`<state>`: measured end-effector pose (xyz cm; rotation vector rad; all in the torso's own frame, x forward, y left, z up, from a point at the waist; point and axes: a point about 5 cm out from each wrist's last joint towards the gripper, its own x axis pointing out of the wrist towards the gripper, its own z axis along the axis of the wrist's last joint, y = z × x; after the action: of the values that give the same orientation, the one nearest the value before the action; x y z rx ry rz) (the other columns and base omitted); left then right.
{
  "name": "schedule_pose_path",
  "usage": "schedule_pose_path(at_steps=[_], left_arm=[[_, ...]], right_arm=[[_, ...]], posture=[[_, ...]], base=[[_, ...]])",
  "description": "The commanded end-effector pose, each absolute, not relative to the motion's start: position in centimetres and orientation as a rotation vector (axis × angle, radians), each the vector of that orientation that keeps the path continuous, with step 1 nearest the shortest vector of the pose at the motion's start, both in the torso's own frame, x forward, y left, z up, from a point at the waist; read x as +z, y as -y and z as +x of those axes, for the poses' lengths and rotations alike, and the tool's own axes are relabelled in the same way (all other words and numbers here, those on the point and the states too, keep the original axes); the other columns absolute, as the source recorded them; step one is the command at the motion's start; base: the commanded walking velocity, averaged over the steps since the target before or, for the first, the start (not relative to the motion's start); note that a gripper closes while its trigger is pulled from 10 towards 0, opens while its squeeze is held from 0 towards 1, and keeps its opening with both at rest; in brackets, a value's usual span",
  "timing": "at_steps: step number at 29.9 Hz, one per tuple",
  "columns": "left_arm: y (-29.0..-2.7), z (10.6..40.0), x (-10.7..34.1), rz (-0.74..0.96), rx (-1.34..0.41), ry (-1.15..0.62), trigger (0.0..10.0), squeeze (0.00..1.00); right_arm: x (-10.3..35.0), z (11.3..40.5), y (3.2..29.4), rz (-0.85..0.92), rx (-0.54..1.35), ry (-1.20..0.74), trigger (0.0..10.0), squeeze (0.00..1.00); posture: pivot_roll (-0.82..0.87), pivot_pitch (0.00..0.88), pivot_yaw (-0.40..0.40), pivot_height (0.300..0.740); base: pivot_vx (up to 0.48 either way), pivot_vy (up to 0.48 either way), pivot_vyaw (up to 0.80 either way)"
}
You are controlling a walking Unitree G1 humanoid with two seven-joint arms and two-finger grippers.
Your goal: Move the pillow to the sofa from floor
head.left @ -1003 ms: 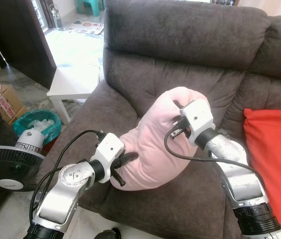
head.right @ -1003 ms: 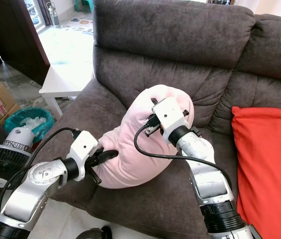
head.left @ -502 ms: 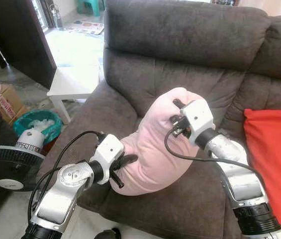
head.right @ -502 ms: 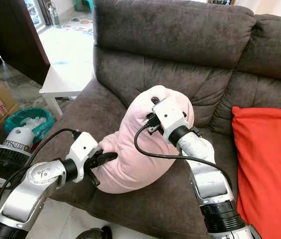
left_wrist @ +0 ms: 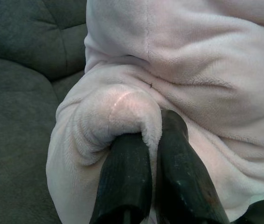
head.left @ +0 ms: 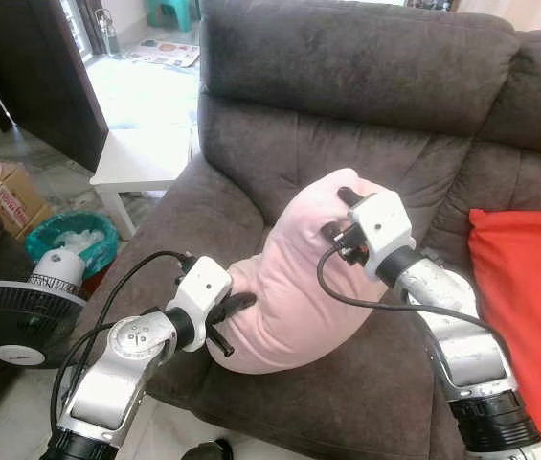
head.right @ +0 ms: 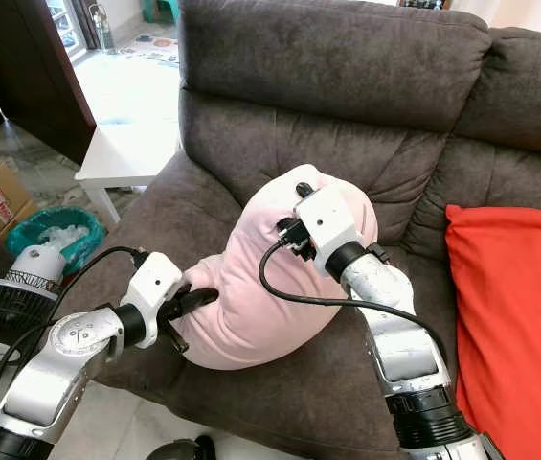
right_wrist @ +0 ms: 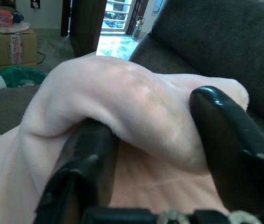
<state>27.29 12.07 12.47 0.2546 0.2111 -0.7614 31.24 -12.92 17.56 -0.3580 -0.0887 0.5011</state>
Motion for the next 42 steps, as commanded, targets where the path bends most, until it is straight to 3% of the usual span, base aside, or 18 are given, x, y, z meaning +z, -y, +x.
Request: schedule_pose_path(at_steps=[1, 17, 18, 25, 35, 42], left_arm=[[-10.4, 27.6, 14.6, 0.266, -0.815, -0.076, 10.0, 0.00], [-10.8, 28.4, 14.8, 0.274, -0.726, -0.039, 10.0, 0.00], [-10.9, 28.5, 14.8, 0.278, -0.712, -0.038, 10.0, 0.00], [-11.6, 29.1, 14.6, 0.294, -0.618, -0.028, 10.0, 0.00], [-11.6, 29.0, 14.1, 0.301, -0.618, -0.041, 10.0, 0.00], [-11.8, 29.2, 14.2, 0.302, -0.597, -0.032, 10.0, 0.00]], right_arm=[[18.2, 30.9, 11.3, -0.349, 0.579, 0.136, 10.0, 1.00], [16.9, 31.3, 12.8, -0.502, 0.525, 0.062, 10.0, 0.98], [16.9, 31.3, 12.9, -0.506, 0.524, 0.059, 10.0, 0.00], [17.1, 32.0, 14.4, -0.516, 0.394, 0.049, 10.0, 0.00], [19.3, 33.3, 18.1, -0.499, 0.069, 0.122, 10.0, 0.00], [19.6, 33.5, 19.5, -0.436, -0.046, 0.125, 10.0, 0.00]], posture=[[0.14, 0.072, -0.042, 0.740], [0.14, 0.071, -0.042, 0.740], [0.14, 0.073, -0.042, 0.740], [0.14, 0.077, -0.043, 0.740], [0.14, 0.081, -0.044, 0.740], [0.14, 0.082, -0.043, 0.740]], base=[[0.000, 0.000, 0.00], [0.000, 0.000, 0.00], [0.000, 0.000, 0.00], [0.000, 0.000, 0.00], [0.000, 0.000, 0.00], [0.000, 0.000, 0.00]])
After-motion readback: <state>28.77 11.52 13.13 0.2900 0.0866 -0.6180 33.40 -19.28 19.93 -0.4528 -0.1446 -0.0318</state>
